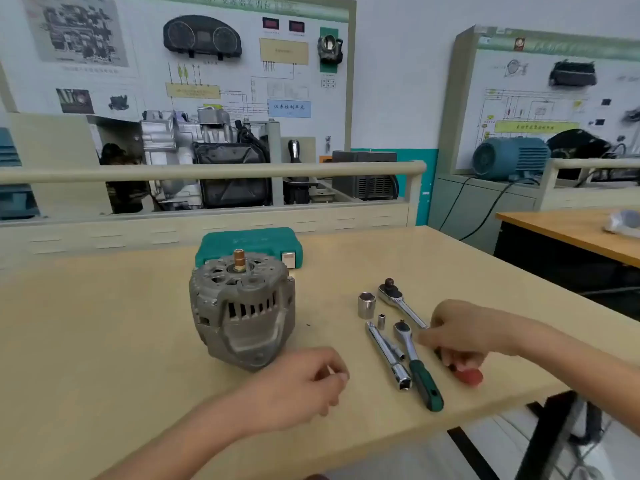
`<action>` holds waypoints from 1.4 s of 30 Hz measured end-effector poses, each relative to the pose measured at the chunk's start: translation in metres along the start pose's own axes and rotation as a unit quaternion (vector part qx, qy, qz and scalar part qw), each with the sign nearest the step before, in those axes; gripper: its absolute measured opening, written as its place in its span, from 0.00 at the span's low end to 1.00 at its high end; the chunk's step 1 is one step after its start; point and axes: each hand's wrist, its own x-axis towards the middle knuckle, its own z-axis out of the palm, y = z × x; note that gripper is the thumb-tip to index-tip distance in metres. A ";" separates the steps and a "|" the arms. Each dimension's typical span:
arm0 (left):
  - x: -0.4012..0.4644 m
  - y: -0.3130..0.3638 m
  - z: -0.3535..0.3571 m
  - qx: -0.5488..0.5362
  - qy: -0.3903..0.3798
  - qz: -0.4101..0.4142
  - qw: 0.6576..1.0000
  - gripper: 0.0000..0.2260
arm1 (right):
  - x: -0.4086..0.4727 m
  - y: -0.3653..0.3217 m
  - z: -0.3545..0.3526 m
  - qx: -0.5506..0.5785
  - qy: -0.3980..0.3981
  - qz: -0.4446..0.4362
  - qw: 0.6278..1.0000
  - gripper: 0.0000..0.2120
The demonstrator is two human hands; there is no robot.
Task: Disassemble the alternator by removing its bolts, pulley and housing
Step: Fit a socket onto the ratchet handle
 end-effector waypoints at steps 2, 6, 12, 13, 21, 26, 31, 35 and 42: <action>0.028 0.005 0.011 0.024 0.062 0.029 0.997 0.09 | 0.006 -0.006 0.010 -0.041 -0.015 0.017 0.999 0.12; 0.073 0.007 0.028 0.016 0.123 0.059 0.991 0.13 | 0.020 -0.009 0.026 -0.121 -0.035 0.041 0.991 0.11; 0.104 0.000 0.033 -0.061 0.134 0.022 0.989 0.16 | 0.026 -0.005 0.027 -0.075 -0.102 0.073 0.989 0.13; 0.105 -0.001 0.033 -0.061 0.136 0.020 0.989 0.16 | 0.027 -0.004 0.028 -0.079 -0.099 0.069 0.990 0.14; 0.119 0.012 0.028 -0.127 0.148 -0.003 0.981 0.12 | 0.021 -0.005 0.005 0.037 0.017 -0.003 0.999 0.17; 0.125 0.031 0.029 -0.267 0.065 -0.035 0.961 0.18 | 0.011 -0.022 0.012 0.065 0.051 -0.112 0.990 0.19; 0.121 0.025 0.020 -0.234 0.181 -0.063 0.953 0.18 | 0.017 -0.015 -0.006 0.046 0.048 -0.085 0.994 0.18; 0.114 0.014 0.007 -0.199 0.181 -0.069 0.961 0.18 | 0.039 -0.003 0.004 -0.020 0.019 -0.050 0.998 0.15; 0.101 -0.001 0.009 -0.232 0.113 -0.060 0.964 0.14 | 0.060 -0.009 0.026 -0.115 -0.011 -0.022 0.993 0.10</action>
